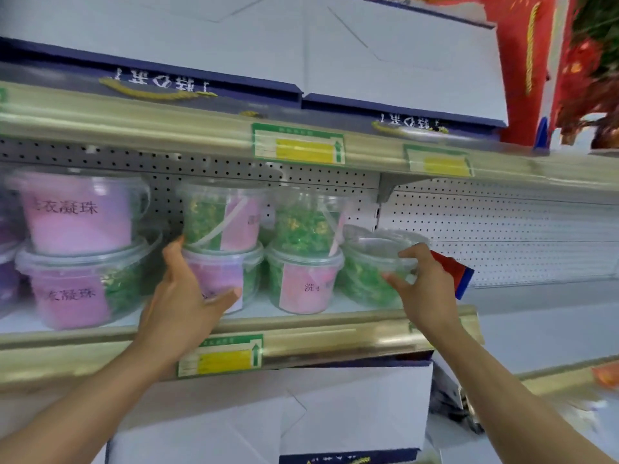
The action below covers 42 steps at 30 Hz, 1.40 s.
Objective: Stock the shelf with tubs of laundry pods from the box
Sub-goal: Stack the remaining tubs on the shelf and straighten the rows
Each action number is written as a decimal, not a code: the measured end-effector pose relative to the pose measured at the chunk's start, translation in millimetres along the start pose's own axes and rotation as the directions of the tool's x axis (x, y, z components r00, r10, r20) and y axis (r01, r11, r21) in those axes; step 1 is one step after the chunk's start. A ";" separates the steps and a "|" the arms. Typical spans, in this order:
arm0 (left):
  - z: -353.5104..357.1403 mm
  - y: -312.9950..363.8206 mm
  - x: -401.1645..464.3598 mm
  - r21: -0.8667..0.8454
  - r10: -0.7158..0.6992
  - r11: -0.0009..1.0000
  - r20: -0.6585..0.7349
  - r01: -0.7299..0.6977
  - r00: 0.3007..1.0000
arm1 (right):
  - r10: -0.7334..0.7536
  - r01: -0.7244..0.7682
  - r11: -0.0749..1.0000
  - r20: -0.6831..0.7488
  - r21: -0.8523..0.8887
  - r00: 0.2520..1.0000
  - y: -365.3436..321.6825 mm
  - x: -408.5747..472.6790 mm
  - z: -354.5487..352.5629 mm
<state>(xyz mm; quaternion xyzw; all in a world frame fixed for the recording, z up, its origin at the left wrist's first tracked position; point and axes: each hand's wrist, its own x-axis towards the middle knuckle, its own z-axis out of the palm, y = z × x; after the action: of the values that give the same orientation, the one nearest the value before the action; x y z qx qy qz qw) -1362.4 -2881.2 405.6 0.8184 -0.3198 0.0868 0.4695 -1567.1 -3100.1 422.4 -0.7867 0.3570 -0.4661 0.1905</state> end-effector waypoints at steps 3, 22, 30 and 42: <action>5.7 8.1 -0.9 0.008 -0.065 0.998 -0.055 0.066 0.996 | -0.019 0.018 1.000 -0.051 -0.003 0.999 13.1 4.4 -9.5; 13.5 7.1 -4.2 0.133 -0.042 0.989 -0.156 0.063 0.987 | 0.157 -0.172 0.969 -0.097 -0.178 0.983 37.5 14.6 -27.4; 11.8 6.2 -4.3 0.128 -0.022 0.991 -0.142 0.040 0.990 | -0.279 0.280 0.960 0.091 0.002 0.956 -33.8 -29.4 11.8; -4.1 11.2 9.5 -0.234 0.036 0.971 -0.033 -0.043 0.999 | -0.174 0.159 0.984 0.240 0.078 0.955 -52.4 -17.8 35.5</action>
<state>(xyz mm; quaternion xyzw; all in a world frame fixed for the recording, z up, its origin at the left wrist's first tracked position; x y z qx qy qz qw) -1361.1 -2886.0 420.0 0.7493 -0.3374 0.0695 0.5656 -1521.7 -3052.9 427.5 -0.8599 0.2494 -0.3894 0.2161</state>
